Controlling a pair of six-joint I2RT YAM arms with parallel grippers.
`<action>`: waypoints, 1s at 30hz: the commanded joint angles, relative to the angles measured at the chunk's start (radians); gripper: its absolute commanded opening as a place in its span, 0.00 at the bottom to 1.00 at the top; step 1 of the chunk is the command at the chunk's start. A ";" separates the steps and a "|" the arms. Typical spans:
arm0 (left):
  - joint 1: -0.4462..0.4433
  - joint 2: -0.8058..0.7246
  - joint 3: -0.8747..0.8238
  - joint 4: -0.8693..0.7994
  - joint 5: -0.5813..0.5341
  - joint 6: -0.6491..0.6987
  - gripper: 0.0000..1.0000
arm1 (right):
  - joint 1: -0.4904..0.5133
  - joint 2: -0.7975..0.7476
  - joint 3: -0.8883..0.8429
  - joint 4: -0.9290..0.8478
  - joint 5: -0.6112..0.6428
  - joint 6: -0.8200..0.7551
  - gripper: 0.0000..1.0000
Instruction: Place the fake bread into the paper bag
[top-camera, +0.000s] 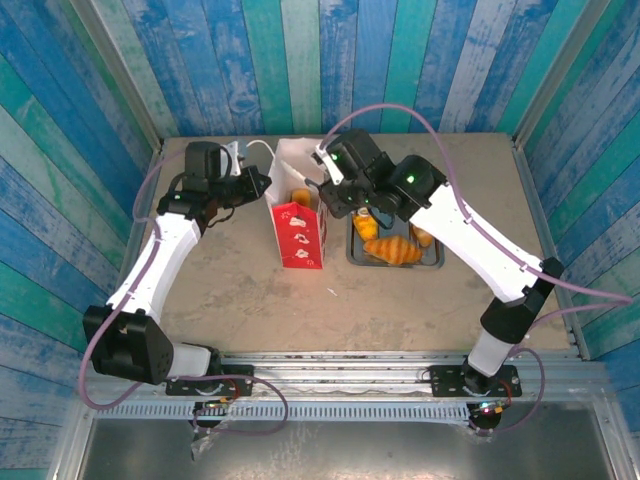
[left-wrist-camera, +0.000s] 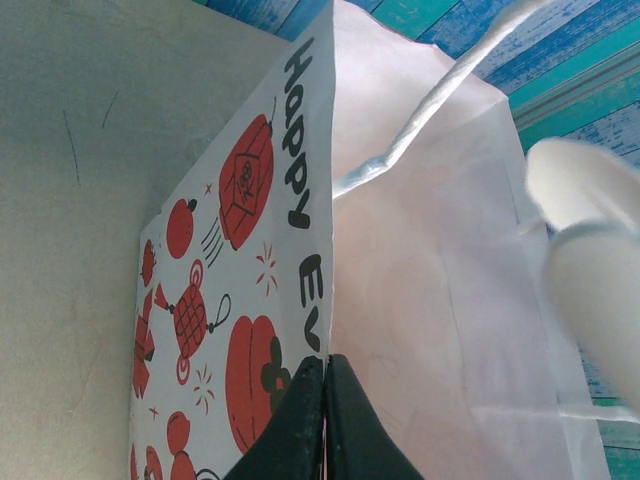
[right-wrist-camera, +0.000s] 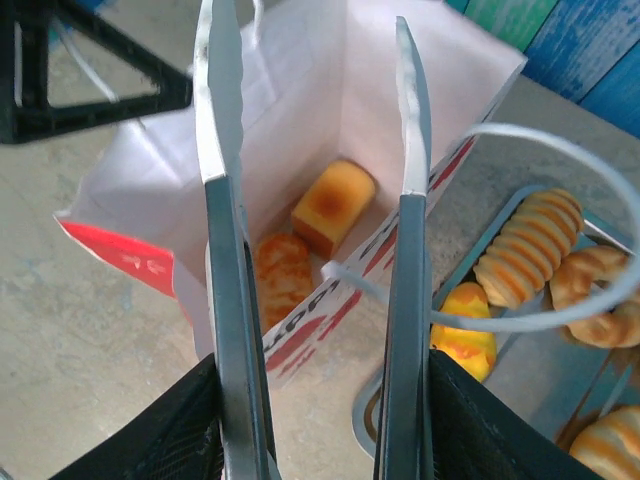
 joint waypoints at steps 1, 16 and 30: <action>-0.001 -0.045 0.004 0.017 0.012 0.001 0.11 | -0.029 -0.063 0.058 0.075 -0.060 0.026 0.51; 0.000 -0.095 0.036 -0.013 -0.030 0.028 0.50 | -0.193 -0.324 -0.109 0.126 -0.056 0.089 0.52; 0.000 -0.282 -0.008 -0.030 -0.137 0.091 0.85 | -0.344 -0.491 -0.549 0.064 -0.107 0.157 0.54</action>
